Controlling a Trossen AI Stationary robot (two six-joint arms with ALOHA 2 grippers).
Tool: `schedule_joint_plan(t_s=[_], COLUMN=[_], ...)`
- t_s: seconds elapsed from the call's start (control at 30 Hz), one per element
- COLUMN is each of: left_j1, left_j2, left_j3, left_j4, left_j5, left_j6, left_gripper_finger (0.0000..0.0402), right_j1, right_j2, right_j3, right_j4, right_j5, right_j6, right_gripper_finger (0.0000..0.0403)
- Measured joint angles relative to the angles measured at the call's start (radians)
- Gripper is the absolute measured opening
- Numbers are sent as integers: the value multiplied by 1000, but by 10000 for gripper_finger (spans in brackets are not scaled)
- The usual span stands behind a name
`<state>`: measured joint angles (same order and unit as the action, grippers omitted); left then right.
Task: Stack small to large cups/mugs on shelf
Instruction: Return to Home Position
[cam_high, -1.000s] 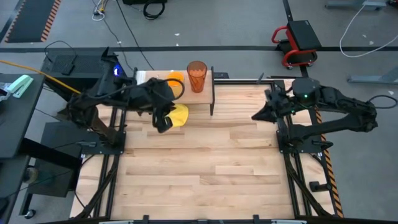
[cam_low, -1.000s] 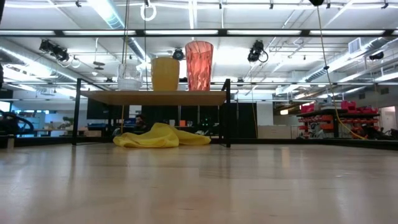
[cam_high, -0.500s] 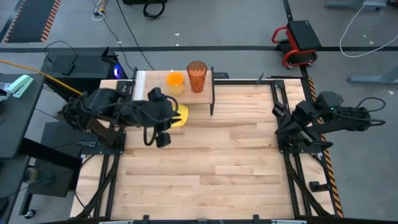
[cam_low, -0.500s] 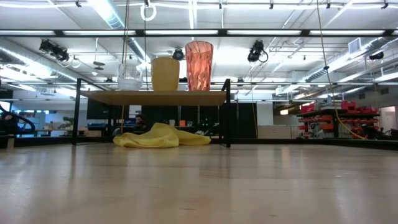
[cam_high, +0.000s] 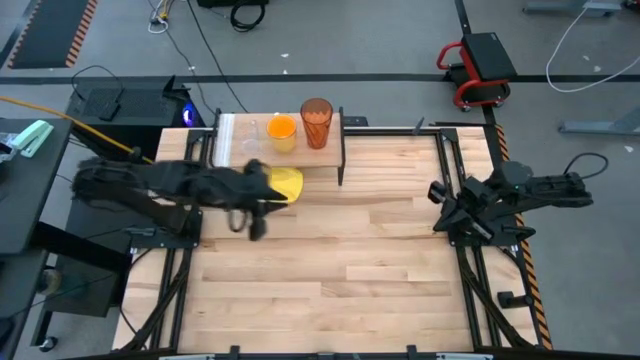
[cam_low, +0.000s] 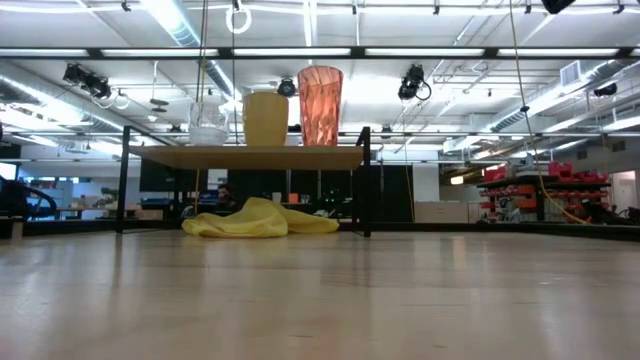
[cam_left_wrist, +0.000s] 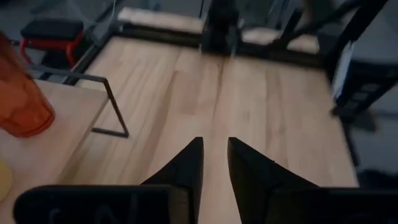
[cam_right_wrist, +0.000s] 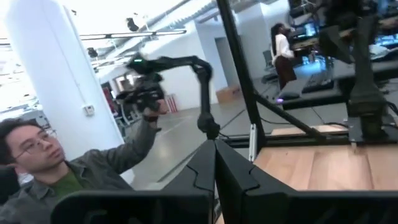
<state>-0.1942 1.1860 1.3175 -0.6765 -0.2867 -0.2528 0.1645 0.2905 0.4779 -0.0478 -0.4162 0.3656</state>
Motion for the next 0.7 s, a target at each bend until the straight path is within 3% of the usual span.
schedule_joint_plan(t_s=[0.2,0.37,0.7], left_j1=[11,10,10], left_j2=[-351,-577,-898], left_j3=[-365,-611,-940], left_j4=[296,427,631], left_j5=[3,4,57], left_j6=[3,8,30], left_gripper_finger=[74,77,81], right_j1=[9,9,31], right_j2=[-6,-73,-164], right_j3=[-1,2,-185], right_j4=[57,85,269], right_j5=[-12,-15,-16], right_j6=[-46,-55,-24], right_gripper_finger=[12,12,15])
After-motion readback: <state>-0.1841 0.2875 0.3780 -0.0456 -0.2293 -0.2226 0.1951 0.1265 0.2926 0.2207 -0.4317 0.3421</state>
